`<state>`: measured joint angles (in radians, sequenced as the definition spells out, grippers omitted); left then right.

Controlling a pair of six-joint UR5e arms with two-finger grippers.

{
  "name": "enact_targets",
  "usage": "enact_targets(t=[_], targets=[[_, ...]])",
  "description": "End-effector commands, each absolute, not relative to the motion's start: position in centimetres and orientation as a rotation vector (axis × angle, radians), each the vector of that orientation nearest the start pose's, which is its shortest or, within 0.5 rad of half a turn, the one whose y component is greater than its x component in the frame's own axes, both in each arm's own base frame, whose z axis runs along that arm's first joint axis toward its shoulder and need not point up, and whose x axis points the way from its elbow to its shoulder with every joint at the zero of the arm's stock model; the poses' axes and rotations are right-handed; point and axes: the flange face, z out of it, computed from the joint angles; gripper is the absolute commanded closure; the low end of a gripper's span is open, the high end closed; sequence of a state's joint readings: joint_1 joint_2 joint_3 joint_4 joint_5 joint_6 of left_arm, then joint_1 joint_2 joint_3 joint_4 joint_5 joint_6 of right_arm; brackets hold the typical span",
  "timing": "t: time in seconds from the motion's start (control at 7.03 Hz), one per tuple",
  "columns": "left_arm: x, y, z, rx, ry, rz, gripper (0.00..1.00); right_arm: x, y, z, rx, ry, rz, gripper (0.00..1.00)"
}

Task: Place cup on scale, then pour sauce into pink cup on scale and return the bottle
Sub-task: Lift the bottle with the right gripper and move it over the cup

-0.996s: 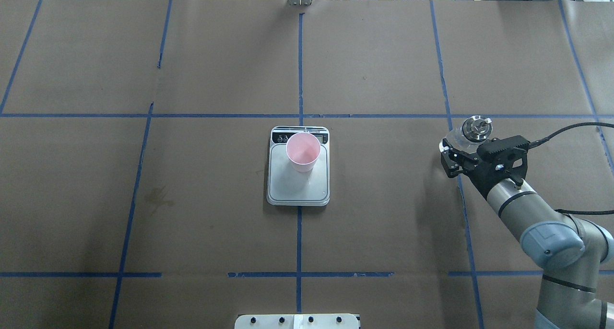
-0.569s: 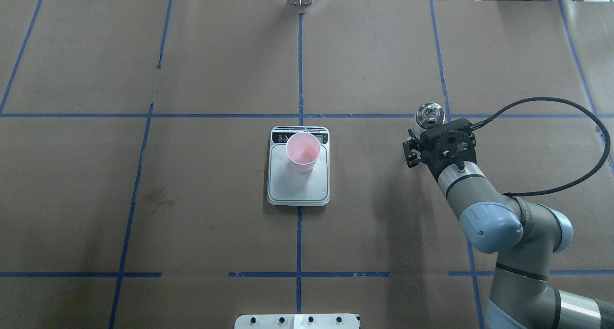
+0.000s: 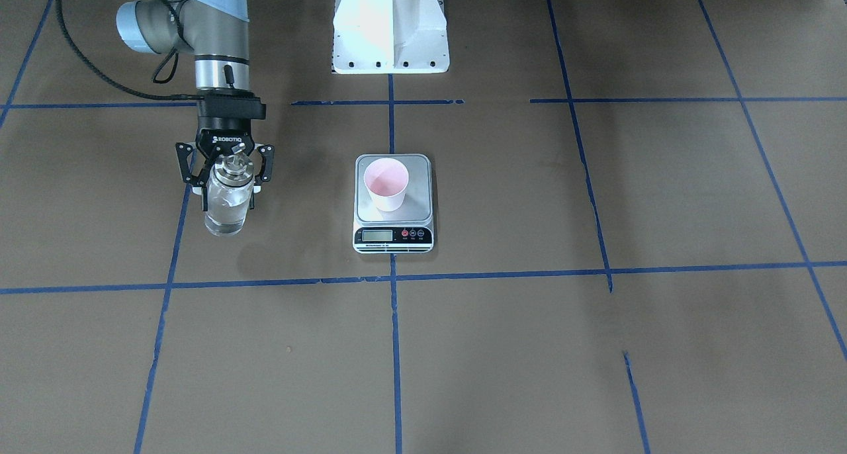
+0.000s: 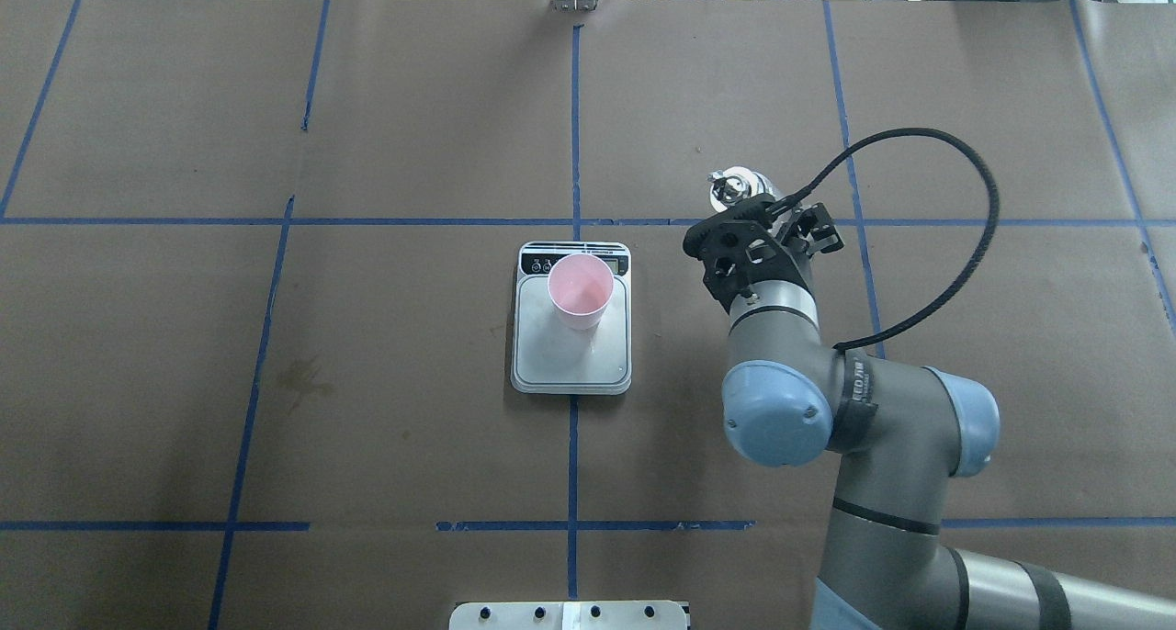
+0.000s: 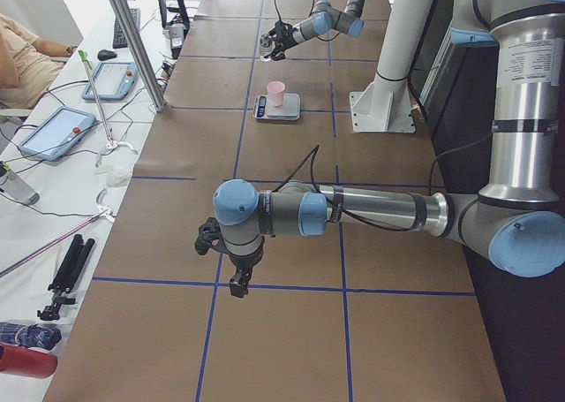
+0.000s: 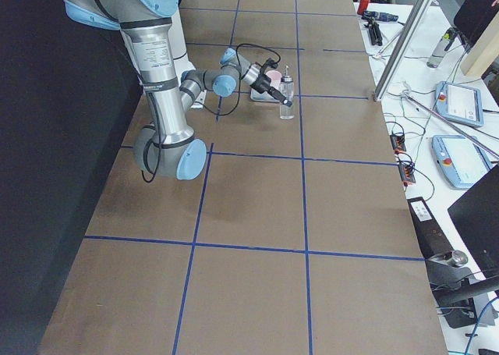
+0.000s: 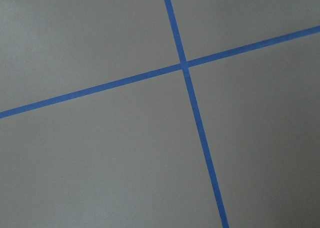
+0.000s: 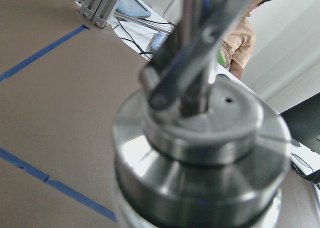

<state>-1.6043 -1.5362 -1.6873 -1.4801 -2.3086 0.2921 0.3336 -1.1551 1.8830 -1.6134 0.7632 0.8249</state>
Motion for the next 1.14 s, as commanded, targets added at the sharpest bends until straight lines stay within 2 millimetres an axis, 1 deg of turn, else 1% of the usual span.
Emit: enact_targets(t=[0.0, 0.28, 0.57, 0.71, 0.85, 1.0], targets=[[-8.2, -47.5, 62.8, 0.115, 0.731, 0.246, 0.00, -51.6, -37.5, 27.7, 1.052, -0.035, -0.135, 1.00], [-8.2, -47.5, 62.8, 0.115, 0.731, 0.246, 0.00, -51.8, -37.6, 26.7, 1.061, -0.036, -0.134, 1.00], [-8.2, -47.5, 62.8, 0.113, 0.731, 0.245, 0.00, -51.6, -37.9, 26.5, 1.060, -0.033, -0.133, 1.00], [-8.2, -47.5, 62.8, 0.113, 0.731, 0.245, 0.00, -51.6, -37.8, 25.7, 1.062, -0.051, -0.125, 1.00], [-8.2, -47.5, 62.8, 0.113, 0.731, 0.245, 0.00, -51.5, -38.1, 25.5, 1.060, -0.053, -0.122, 1.00], [-8.2, -47.5, 62.8, 0.113, 0.731, 0.245, 0.00, -51.8, -37.9, 25.8, 1.058, -0.043, -0.131, 1.00]])
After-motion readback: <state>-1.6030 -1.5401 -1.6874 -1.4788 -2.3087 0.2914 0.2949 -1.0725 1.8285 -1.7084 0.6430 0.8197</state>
